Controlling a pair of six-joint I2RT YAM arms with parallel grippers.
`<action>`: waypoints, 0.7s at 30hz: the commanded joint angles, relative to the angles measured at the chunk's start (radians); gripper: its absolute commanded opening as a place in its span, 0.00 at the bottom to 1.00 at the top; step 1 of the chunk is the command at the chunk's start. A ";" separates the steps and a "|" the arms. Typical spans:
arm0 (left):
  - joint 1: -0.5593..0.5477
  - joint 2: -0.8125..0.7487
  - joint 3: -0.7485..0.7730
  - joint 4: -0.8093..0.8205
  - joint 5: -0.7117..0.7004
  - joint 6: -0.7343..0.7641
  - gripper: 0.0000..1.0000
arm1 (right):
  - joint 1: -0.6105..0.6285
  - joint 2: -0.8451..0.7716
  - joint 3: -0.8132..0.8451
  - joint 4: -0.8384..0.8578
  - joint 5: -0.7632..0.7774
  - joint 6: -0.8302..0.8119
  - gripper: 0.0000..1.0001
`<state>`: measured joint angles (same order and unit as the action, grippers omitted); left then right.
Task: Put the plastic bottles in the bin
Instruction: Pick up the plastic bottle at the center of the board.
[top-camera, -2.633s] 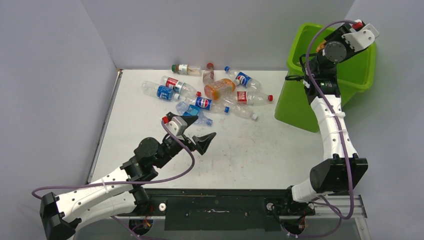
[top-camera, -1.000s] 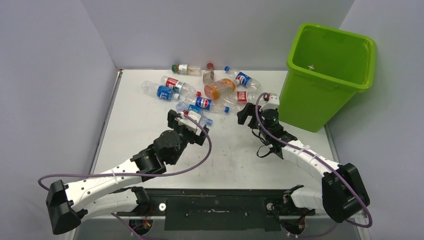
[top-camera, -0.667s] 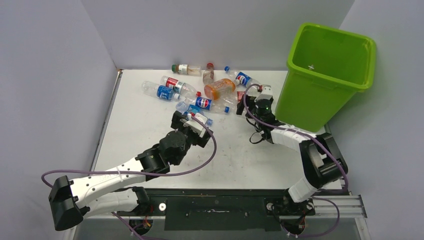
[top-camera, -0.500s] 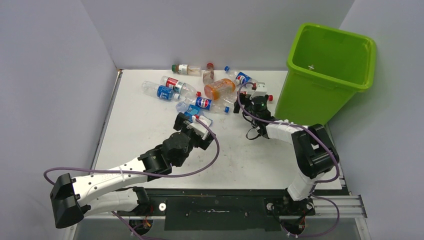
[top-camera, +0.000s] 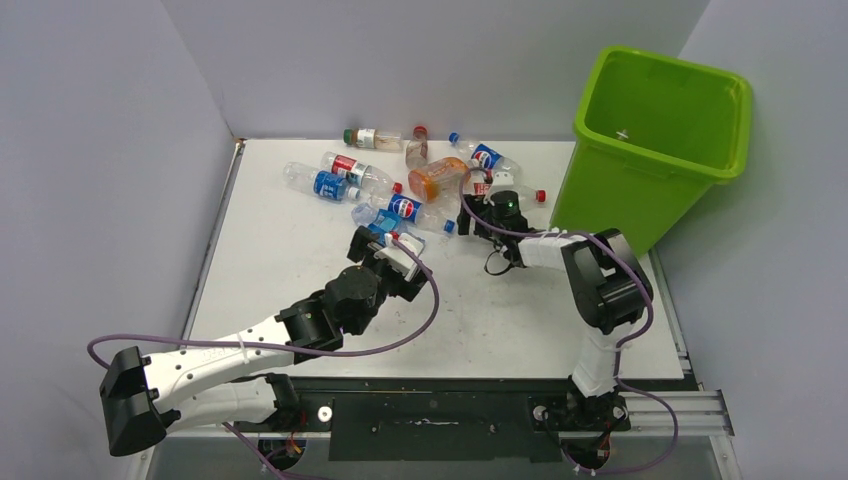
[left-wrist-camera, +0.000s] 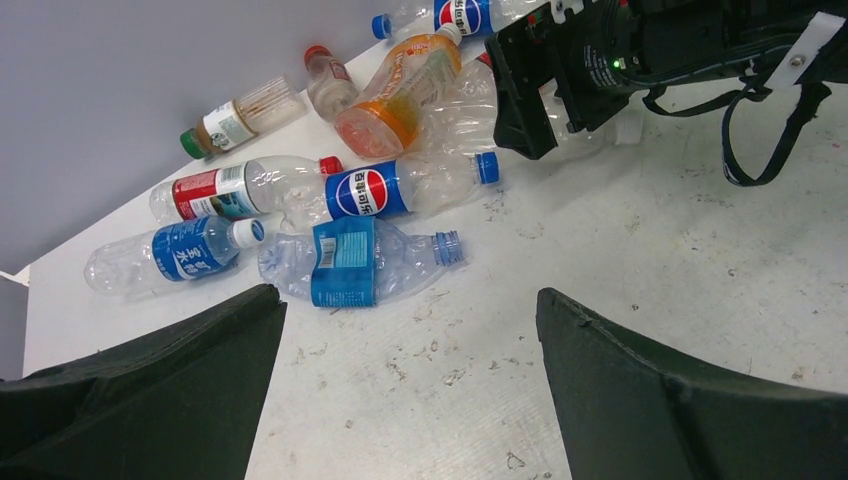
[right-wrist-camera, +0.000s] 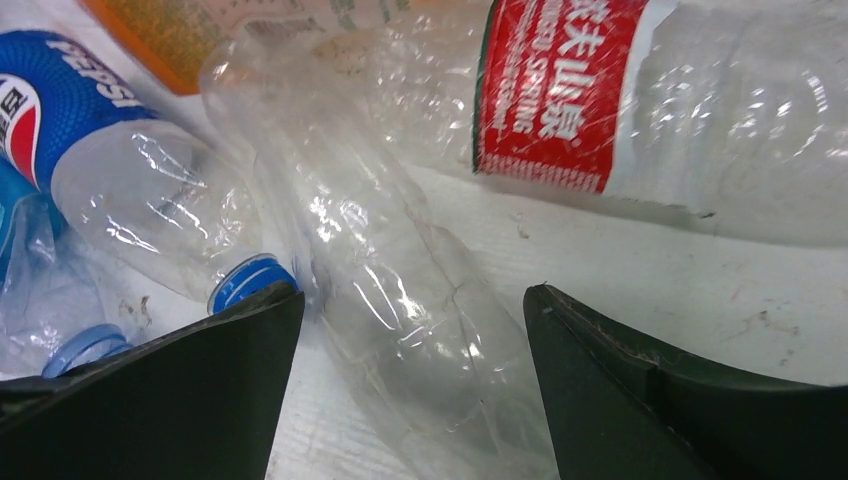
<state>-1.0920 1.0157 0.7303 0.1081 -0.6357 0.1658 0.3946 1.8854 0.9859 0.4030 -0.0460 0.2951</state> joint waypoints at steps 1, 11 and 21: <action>-0.005 -0.020 0.037 0.022 0.001 0.004 0.96 | 0.034 -0.022 -0.052 0.026 -0.043 0.026 0.81; -0.005 -0.014 0.038 0.015 0.009 0.000 0.96 | 0.046 -0.016 -0.080 0.005 -0.010 0.046 0.73; -0.005 -0.035 0.031 0.032 -0.007 0.014 0.96 | 0.070 -0.247 -0.170 -0.056 -0.008 0.097 0.30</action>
<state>-1.0920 1.0142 0.7303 0.1074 -0.6350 0.1658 0.4412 1.8053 0.8421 0.3729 -0.0574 0.3576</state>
